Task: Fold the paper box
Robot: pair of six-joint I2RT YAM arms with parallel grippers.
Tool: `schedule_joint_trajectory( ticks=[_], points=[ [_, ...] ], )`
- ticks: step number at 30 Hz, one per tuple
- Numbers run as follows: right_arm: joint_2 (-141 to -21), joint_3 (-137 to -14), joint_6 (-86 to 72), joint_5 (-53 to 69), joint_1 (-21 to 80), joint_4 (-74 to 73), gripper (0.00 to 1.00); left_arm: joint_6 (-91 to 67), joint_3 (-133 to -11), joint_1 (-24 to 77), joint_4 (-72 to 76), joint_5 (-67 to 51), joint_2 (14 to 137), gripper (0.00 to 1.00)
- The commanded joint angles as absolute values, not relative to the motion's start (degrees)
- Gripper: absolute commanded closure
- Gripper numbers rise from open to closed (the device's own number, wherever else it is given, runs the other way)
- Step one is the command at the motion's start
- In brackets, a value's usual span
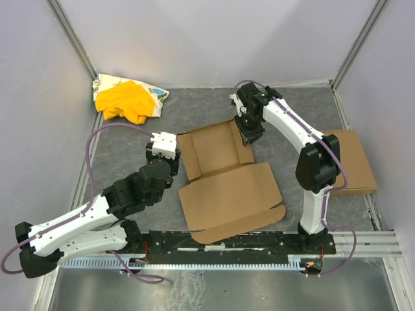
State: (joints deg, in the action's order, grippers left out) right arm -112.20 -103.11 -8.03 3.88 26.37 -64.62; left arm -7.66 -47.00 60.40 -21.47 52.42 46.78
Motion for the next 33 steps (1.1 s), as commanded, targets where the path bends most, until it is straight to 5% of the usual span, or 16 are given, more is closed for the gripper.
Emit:
schedule_joint_trajectory(
  ticks=[1, 3, 12, 16, 33],
  points=[
    [-114.5, -109.8, -5.5, 3.9, 26.1, -68.3, 0.5, -8.0, -49.5, 60.3, -21.4, 54.1, 45.1, 0.42],
    [-115.1, -111.0, -5.5, 3.2, 26.1, -68.3, 0.38, -7.9, -49.2, 60.3, -21.6, 54.4, 44.7, 0.42],
    [-113.1, -107.7, -7.3, 3.6, 23.8, -61.5, 0.35, -6.2, -47.3, 60.2, -19.8, 56.7, 43.6, 0.39],
    [-113.5, -101.2, -12.6, 15.0, 17.3, -50.7, 0.47, -5.4, -45.5, 60.3, -18.3, 57.4, 43.5, 0.37],
    [-117.3, -96.9, -14.7, 17.4, 17.3, -43.1, 0.57, -8.7, -39.6, 60.3, -16.8, 55.0, 43.4, 0.36]
  ],
)
